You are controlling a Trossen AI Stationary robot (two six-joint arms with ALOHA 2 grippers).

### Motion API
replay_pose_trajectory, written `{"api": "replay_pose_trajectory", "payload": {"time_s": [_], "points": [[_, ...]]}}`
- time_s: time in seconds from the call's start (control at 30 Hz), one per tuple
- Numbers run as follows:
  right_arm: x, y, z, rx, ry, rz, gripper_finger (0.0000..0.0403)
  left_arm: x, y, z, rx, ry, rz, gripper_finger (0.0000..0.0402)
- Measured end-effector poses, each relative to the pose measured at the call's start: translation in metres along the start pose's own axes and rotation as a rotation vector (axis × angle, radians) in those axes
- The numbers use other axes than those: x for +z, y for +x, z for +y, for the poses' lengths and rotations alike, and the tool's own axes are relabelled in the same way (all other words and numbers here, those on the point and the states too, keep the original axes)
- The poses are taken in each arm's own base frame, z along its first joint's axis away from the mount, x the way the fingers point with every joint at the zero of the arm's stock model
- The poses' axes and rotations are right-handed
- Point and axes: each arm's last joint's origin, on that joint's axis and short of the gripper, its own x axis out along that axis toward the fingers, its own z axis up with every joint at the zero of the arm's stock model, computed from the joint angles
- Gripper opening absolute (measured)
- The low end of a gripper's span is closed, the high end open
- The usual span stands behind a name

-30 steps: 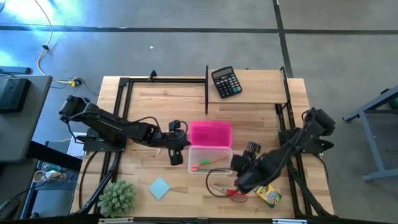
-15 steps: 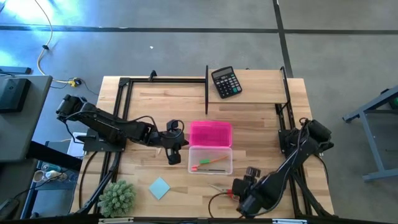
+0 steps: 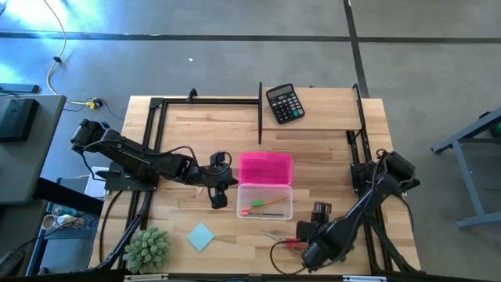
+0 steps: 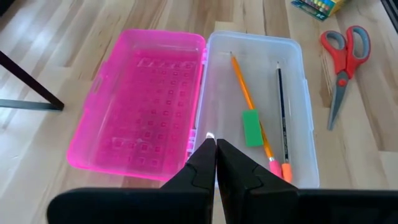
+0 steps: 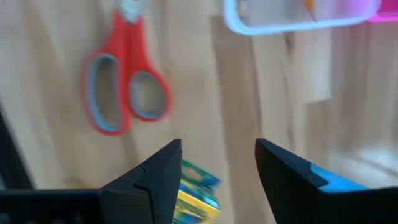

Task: Pack school essentials
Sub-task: Put the red scissors into the supply box

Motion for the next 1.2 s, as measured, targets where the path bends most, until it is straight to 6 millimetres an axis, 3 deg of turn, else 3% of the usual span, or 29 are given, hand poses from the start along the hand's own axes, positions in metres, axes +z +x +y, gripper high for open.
{"api": "replay_pose_trajectory", "payload": {"time_s": [0.2,0.43,0.6,0.8,1.0,1.2], "points": [[0.011,0.004,-0.020,-0.057,-0.070,0.085,0.0193,0.000,0.000,0.000,0.000,0.002,0.001,0.0005],[0.005,-0.005,-0.040,-0.126,-0.069,0.132,0.0193,0.000,0.000,0.000,0.001,0.028,0.003,0.0005],[-0.019,0.003,-0.065,-0.051,0.035,0.050,0.0193,-0.001,0.000,0.000,0.002,0.029,0.006,0.0005],[-0.038,0.007,-0.083,0.189,0.153,-0.121,0.0193,-0.001,0.000,0.000,0.005,0.031,0.009,0.0005],[-0.037,0.007,-0.082,0.423,0.275,-0.286,0.0193,-0.001,0.000,0.000,0.010,0.030,0.008,0.0005],[-0.020,0.017,-0.059,0.534,0.288,-0.363,0.0193,-0.001,0.000,0.000,0.010,0.030,0.007,0.0005]]}}
